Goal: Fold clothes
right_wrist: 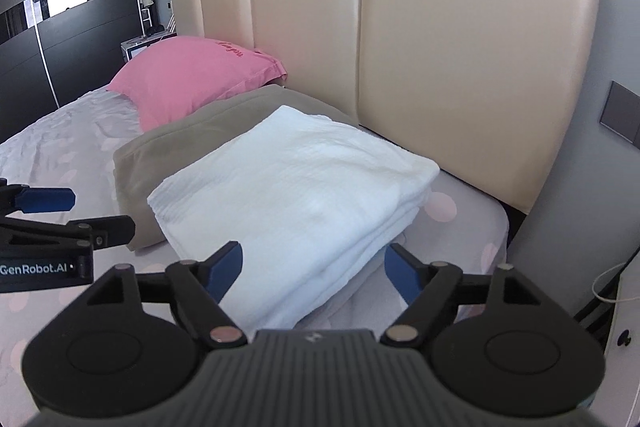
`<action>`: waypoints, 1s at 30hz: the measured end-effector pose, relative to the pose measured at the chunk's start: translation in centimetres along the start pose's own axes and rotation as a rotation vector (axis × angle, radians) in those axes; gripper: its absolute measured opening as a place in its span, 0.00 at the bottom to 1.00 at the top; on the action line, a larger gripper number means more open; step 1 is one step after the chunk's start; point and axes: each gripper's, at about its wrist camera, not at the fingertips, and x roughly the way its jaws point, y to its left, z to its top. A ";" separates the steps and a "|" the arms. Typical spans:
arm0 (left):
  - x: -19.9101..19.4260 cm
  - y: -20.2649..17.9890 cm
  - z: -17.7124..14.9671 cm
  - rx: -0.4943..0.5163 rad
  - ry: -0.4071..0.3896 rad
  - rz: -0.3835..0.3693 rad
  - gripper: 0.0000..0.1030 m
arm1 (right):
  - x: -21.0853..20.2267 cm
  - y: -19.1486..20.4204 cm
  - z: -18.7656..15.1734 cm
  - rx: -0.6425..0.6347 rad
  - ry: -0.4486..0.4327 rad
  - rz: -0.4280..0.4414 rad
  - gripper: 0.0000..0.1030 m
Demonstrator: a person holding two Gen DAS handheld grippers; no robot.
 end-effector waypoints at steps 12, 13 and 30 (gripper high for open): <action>-2.4 -0.6 -5.5 -0.128 -0.011 0.056 0.73 | -3.7 0.6 -6.4 0.168 -0.017 0.008 0.78; -2.4 -0.6 -6.1 -0.135 -0.011 0.059 0.73 | -3.6 0.7 -7.1 0.158 -0.028 -0.014 0.78; -1.6 -2.4 -10.7 -0.154 0.001 0.098 0.73 | -2.8 1.2 -11.5 0.141 -0.092 -0.085 0.78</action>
